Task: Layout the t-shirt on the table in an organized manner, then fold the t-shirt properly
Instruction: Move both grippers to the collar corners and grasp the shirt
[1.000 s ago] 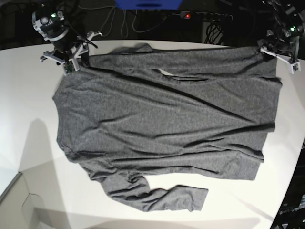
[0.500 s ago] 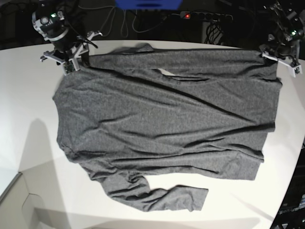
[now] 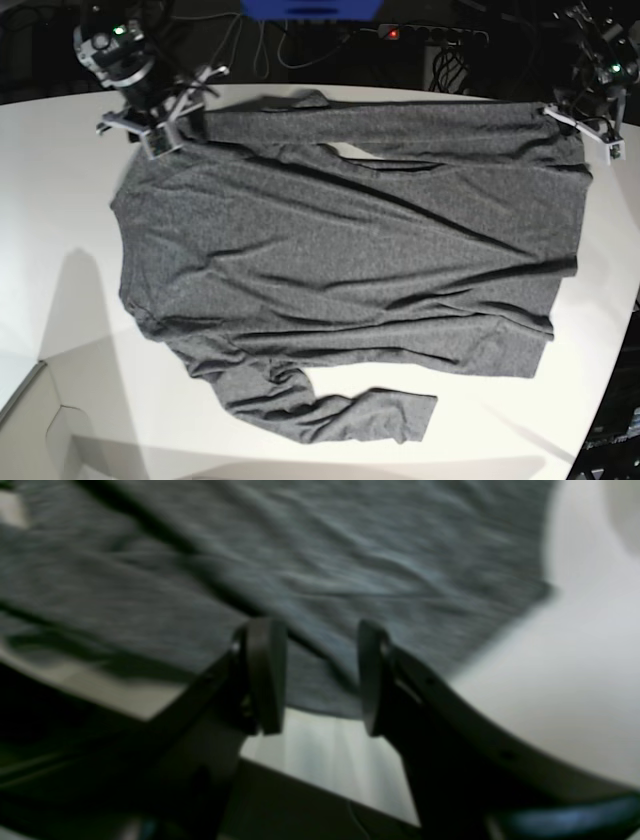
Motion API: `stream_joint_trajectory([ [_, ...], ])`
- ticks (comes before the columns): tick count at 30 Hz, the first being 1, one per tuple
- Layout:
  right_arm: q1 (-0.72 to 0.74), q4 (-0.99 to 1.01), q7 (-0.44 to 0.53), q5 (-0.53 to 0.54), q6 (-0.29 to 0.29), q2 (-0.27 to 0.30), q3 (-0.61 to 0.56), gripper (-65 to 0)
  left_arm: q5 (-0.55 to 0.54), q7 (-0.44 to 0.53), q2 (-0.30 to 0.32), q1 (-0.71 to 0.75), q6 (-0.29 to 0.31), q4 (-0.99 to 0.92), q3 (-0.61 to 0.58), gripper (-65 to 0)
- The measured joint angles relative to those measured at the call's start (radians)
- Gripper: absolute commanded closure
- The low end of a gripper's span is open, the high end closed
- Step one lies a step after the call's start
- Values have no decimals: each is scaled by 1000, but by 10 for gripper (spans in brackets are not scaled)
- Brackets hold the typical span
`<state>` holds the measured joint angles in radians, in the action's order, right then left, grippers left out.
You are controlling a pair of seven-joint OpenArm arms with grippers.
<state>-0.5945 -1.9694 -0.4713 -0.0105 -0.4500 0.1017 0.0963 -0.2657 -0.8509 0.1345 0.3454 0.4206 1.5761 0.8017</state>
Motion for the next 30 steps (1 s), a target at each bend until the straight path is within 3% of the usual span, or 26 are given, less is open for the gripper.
stream_joint_trajectory([
  [10,-16,0,-8,-5,1,7,-163,-353,8,-42,-5,10,6,70,0,0],
  [30,63,153,0,-8,1,66,-203,-349,11,-39,-6,9,7,79,1,0],
])
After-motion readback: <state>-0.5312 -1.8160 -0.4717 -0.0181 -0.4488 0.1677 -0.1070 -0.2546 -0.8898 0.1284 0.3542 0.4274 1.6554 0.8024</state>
